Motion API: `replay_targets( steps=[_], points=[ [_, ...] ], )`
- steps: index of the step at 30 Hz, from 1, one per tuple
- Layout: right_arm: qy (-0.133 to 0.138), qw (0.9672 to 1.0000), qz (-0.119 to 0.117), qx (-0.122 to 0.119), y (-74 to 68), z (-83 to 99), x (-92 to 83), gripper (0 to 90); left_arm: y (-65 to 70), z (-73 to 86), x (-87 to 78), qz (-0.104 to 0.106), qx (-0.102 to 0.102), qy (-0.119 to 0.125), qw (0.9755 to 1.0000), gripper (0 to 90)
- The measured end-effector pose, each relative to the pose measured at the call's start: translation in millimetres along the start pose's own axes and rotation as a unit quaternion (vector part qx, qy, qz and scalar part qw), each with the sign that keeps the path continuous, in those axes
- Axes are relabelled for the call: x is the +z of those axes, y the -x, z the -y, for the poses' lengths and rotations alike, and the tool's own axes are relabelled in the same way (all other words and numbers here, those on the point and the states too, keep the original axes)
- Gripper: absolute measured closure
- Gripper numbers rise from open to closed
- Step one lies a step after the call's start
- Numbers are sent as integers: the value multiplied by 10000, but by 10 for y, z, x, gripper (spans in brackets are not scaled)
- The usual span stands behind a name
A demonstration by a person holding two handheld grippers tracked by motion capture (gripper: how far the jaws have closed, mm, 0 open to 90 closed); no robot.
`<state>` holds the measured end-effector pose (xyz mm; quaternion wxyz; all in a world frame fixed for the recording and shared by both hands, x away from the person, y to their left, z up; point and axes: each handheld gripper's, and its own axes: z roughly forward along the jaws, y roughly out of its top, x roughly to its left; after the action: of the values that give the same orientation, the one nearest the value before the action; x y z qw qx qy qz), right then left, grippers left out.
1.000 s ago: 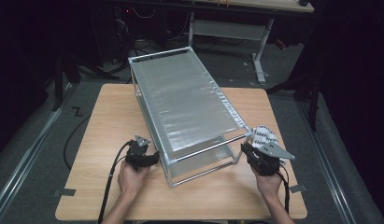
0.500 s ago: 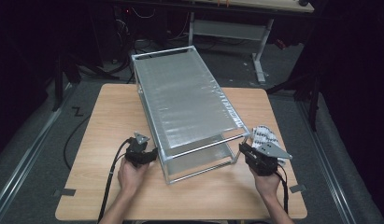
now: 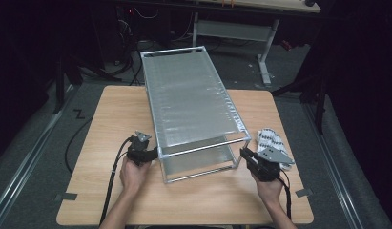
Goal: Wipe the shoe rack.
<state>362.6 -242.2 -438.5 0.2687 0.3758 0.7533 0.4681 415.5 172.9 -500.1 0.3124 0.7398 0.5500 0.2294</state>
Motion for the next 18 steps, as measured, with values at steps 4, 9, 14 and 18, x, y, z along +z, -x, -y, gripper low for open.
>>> replay_targets(
  steps=[4,9,14,18],
  points=[
    [18,10000,-59,-70,-35,-8,19,803,-33,4,-13,-31,-17,-46,10000,420],
    [32,9999,-144,16,-25,-18,56,785,-36,42,-92,143,-4,-200,9997,364],
    [66,9999,-141,23,-47,-32,77,772,0,167,-263,286,-58,-44,9996,348],
    [63,9998,-186,0,-56,-47,95,805,25,294,-452,371,-84,105,9992,346]
  ],
)
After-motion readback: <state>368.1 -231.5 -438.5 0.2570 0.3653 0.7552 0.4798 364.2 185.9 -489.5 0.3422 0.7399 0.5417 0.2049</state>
